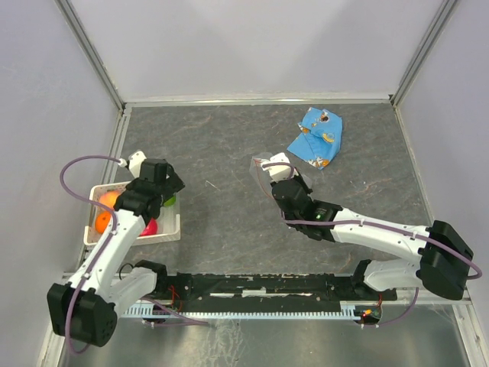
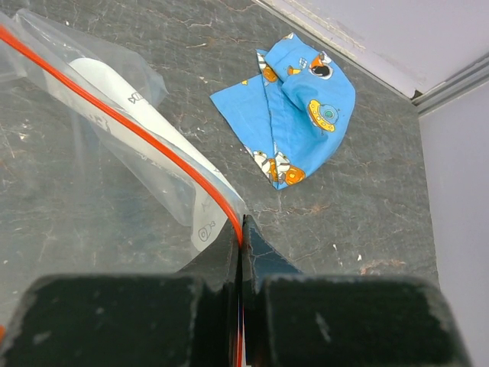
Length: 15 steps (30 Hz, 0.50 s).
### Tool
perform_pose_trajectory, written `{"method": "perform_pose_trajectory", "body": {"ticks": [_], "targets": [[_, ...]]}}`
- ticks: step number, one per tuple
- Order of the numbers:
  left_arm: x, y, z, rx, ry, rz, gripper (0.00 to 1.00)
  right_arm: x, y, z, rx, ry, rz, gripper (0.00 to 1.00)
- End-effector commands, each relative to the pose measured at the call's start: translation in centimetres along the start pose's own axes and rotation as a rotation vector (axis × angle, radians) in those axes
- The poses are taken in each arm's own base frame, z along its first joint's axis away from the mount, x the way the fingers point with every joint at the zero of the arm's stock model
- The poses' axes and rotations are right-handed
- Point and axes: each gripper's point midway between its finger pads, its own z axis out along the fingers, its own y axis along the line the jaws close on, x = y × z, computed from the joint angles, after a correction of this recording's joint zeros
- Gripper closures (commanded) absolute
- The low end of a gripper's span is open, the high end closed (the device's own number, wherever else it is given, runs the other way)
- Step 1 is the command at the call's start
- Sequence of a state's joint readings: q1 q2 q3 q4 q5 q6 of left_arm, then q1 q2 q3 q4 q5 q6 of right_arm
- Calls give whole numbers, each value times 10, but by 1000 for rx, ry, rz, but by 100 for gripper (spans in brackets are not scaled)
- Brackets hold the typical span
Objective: Place the food in the zip-top bag and seal the zipper
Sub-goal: Pick up the fake fruit from the bin.
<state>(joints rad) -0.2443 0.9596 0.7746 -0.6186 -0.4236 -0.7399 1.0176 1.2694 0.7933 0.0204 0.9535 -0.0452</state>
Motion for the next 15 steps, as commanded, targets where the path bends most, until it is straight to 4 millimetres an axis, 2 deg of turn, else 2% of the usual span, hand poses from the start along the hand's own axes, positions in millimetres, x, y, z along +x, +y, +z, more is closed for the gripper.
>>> {"method": "perform_pose_trajectory", "body": {"ticks": [1,5,15], "targets": [[-14,-1,7,30,30,11,3,-12,-5,-1,9,-38,78,98],[-21,15,19,1,57,-37,3,-12,-6,-1,5,-39,85,98],[-15,26,53,-31,106,-72,1,-11,-5,0,-8,-37,104,98]]}}
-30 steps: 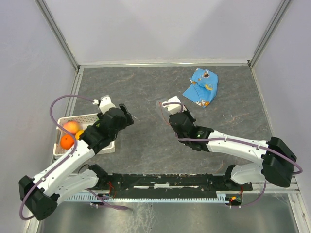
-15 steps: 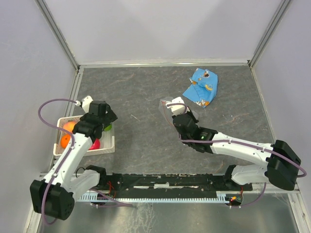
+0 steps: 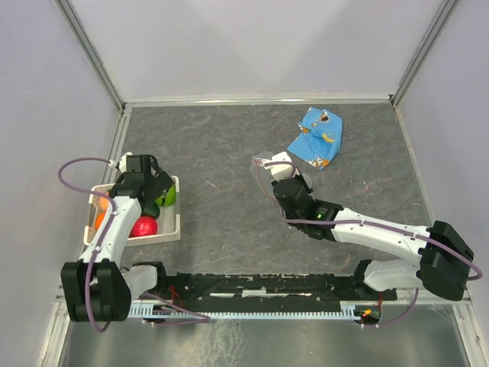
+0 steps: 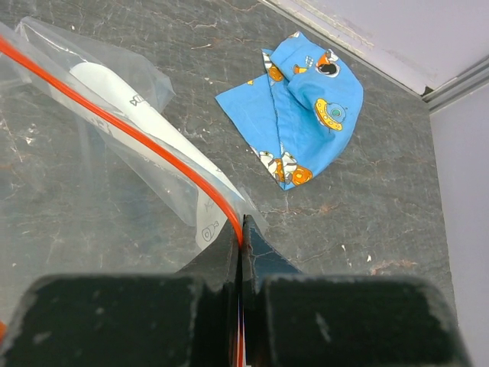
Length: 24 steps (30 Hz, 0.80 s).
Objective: Place the food in the zip-top bag and seal the zipper
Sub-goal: Pick up the fake fruit from the bin.
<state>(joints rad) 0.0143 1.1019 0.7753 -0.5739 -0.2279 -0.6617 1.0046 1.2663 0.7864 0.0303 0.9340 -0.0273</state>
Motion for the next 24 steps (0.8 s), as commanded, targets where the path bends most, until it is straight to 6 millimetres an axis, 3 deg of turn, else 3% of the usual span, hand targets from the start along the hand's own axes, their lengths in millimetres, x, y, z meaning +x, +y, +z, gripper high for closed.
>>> {"method": "perform_pose_trajectory", "body": {"ticks": [1,9,19,24], "targets": [[-17,-11,15,43,-21,1,1,-12,-6,-3,0,-38,79,99],[-1,-13,42,42,71,4,1,-11,-8,-1,0,-36,89,98],[20,-13,56,43,154,12,0,-9,-7,1,-5,-29,97,98],[18,-10,58,26,139,7,2,-8,-8,2,-3,-26,96,98]]}}
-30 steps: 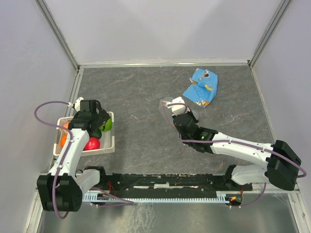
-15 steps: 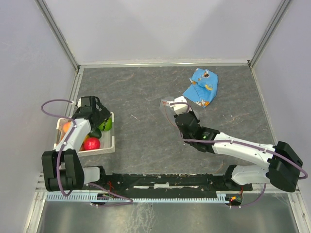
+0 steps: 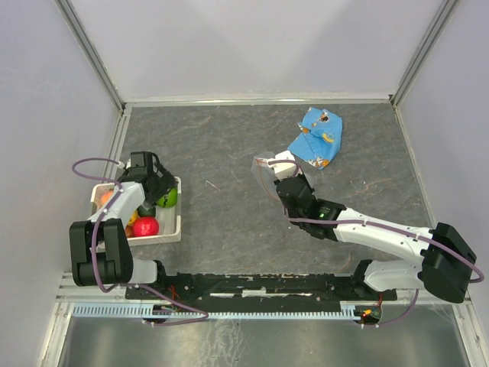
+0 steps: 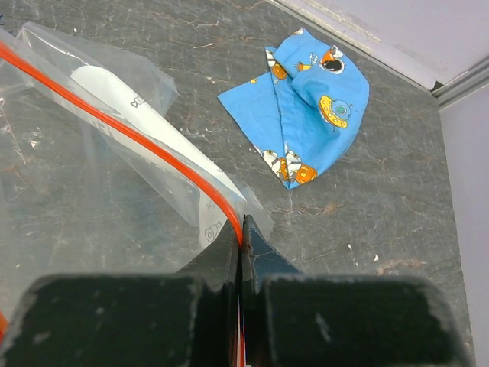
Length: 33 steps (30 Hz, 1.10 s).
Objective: Place the food in the zip-top bag and seal the zipper
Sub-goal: Pick up the fake fruit from the bin, then place the fake fruit in the zipper food storage bag.
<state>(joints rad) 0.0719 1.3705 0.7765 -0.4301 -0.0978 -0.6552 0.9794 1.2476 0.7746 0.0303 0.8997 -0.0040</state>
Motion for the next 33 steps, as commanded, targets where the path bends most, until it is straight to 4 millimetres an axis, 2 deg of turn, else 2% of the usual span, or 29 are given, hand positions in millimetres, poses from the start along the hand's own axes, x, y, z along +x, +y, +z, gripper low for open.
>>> {"method": "perform_pose_trajectory", "body": {"ticks": [1,7,14,20,27,30,33], "targets": [[-8,-6,-2,29,-33,29,4,-10,-4,-1,8,-30,60,98],[-17,-9,-19,58,-83,31,21,-14,-5,-2,1,-28,61,98],[-27,-17,-52,150,-167,33,43,-25,-3,-9,-54,-34,84,98],[-33,-36,-92,310,-254,22,48,-28,5,-7,-82,9,47,98],[-34,-55,-132,480,-310,32,54,-34,27,-7,-171,56,83,98],[-29,-68,-145,547,-307,53,56,-33,32,-4,-166,86,84,98],[-15,-89,-155,643,-280,87,58,-34,40,1,-161,121,85,98]]}}
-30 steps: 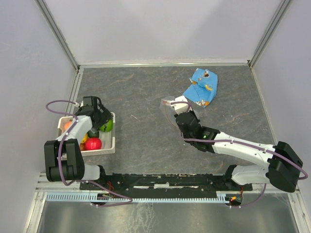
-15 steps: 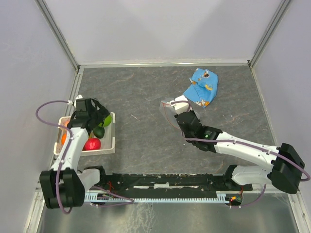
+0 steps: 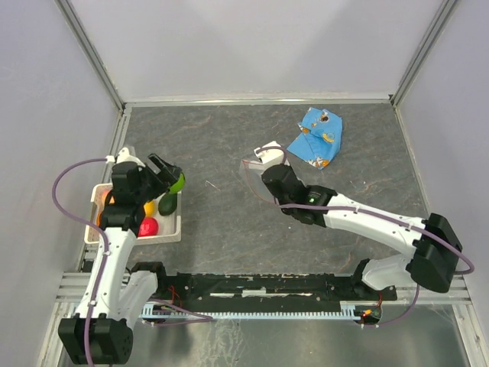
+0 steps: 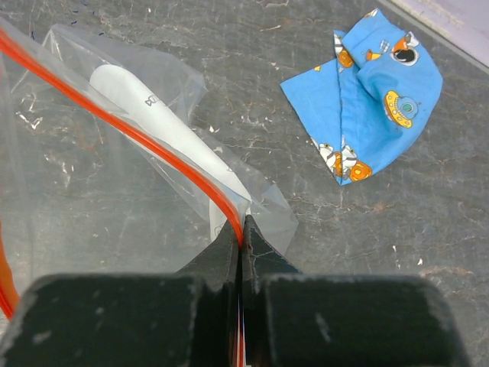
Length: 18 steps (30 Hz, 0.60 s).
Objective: Place the food in the zip-top bag and seal the zipper
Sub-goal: Place the fake fruit in the zipper food storage bag.
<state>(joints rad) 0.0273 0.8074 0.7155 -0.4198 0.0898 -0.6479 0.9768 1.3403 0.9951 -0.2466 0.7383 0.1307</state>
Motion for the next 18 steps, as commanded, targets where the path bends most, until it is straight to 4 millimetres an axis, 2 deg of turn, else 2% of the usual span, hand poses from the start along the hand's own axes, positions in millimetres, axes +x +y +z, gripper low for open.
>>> {"method": "perform_pose_trajectory", "body": {"ticks": [1,7,18], "targets": [[4,-46,-6,201,4,25,58,-15,9,4,-3,21,65,99],[19,-81,-14,358,11,11,60,-20,22,11,-12,59,102,98],[49,-149,-43,681,30,-71,62,-25,55,18,-106,98,193,98]]}}
